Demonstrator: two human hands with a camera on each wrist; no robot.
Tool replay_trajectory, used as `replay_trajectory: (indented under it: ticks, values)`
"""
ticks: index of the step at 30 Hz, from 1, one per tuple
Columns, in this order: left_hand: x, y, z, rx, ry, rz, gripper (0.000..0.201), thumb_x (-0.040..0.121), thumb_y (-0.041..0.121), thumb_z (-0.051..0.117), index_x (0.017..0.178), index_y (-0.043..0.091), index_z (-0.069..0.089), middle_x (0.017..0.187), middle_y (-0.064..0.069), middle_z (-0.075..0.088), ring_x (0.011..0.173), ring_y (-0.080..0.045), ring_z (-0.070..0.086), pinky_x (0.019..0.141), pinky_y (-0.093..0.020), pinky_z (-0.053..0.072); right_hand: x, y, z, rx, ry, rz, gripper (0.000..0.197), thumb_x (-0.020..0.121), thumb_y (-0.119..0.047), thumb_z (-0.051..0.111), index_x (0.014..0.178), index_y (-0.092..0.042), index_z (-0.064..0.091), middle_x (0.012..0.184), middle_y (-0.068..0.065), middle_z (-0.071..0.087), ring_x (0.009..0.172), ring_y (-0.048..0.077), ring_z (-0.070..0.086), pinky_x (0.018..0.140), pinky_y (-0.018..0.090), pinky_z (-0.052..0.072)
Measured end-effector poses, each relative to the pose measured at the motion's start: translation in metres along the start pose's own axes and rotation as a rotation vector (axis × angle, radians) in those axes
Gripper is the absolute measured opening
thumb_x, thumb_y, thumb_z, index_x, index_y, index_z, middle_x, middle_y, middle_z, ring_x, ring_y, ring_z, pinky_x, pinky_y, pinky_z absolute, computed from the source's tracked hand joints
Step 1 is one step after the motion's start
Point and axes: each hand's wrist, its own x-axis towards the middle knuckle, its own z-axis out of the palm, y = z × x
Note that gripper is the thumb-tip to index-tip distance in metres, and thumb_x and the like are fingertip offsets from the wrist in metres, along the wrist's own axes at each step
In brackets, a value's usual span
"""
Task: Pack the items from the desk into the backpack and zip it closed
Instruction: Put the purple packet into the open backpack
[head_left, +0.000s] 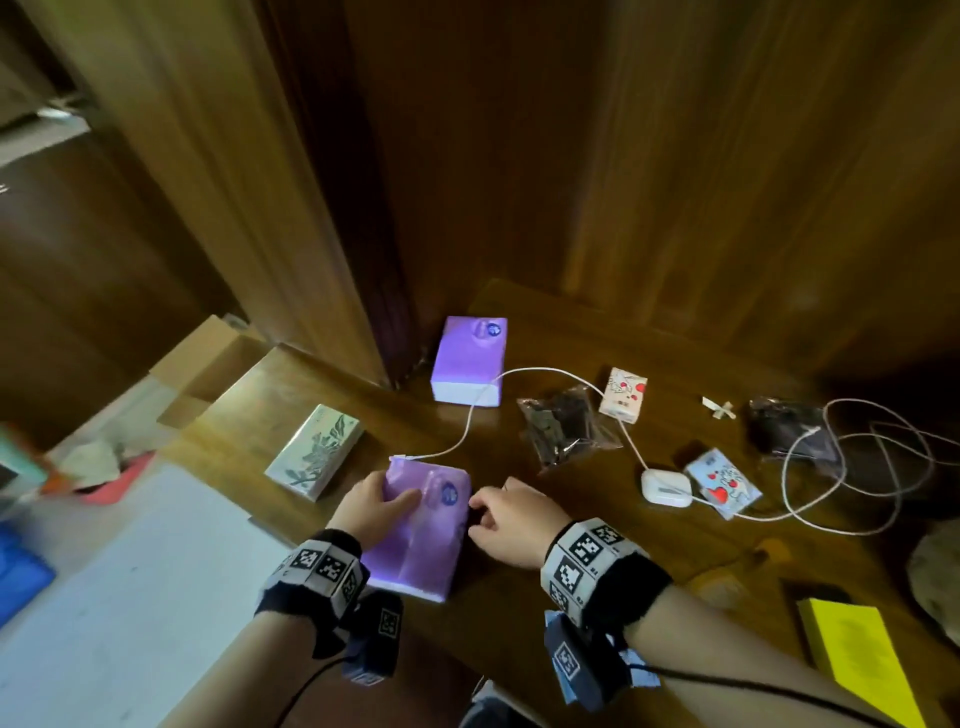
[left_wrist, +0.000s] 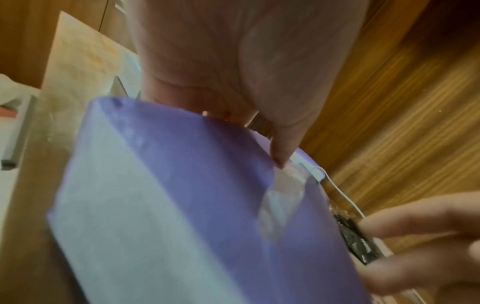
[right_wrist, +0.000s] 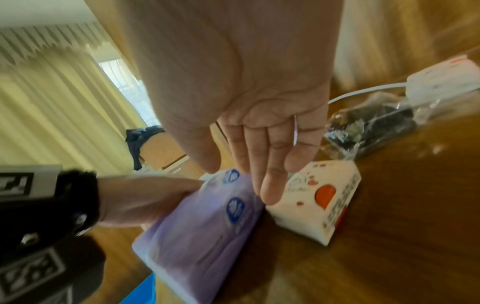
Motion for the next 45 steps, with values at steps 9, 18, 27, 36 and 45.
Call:
replay_trajectory:
  ticks: [9,18,27,36,45]
  values:
    - [0.011,0.009,-0.015,-0.396,-0.193,0.008,0.073,0.052,0.060,0.077,0.103,0.013,0.055,0.097,-0.007,0.066,0.088,-0.022,0.066,0.076,-0.042,0.057,0.019,-0.001,0.017,0.135,-0.038,0.058,0.054,0.089,-0.039,0.051,0.134,-0.016,0.033,0.114,0.007,0.060,0.102,0.024,0.058,0.084,0.037,0.048]
    - [0.025,0.076,-0.057,-0.532,-0.032,0.318,0.064,0.053,0.059,0.070,0.097,0.017,0.052,0.095,-0.002,0.063,0.086,-0.016,0.062,0.071,-0.037,0.053,0.020,0.022,-0.033,0.505,0.374,0.109,0.046,0.089,-0.033,0.058,0.131,-0.019,0.046,0.123,0.003,0.061,0.112,0.024,0.059,0.093,0.031,0.045]
    - [0.010,0.188,-0.035,-0.763,-0.083,0.528,0.040,0.084,0.027,0.069,0.114,0.010,0.047,0.109,-0.006,0.062,0.100,-0.020,0.061,0.082,-0.035,0.051,-0.027,0.082,-0.082,0.868,0.663,0.192,0.027,0.089,-0.039,0.058,0.108,-0.022,0.051,0.102,0.003,0.065,0.087,0.018,0.065,0.079,0.034,0.054]
    - [-0.043,0.311,0.037,-0.862,-0.311,0.727,0.062,0.061,0.058,0.070,0.107,0.025,0.046,0.116,-0.007,0.060,0.107,-0.020,0.061,0.094,-0.052,0.048,-0.149,0.150,-0.115,1.198,1.013,0.242,0.076,0.066,-0.043,0.074,0.129,-0.015,0.040,0.117,0.002,0.061,0.100,0.017,0.063,0.087,0.037,0.054]
    - [-0.126,0.413,0.124,-0.925,-0.553,0.903,0.047,0.078,0.050,0.063,0.114,0.030,0.040,0.111,0.002,0.057,0.099,-0.012,0.060,0.083,-0.037,0.050,-0.295,0.201,-0.132,1.153,1.388,0.273,0.030,0.083,-0.014,0.070,0.108,-0.012,0.054,0.098,0.004,0.066,0.076,0.007,0.066,0.063,0.025,0.055]
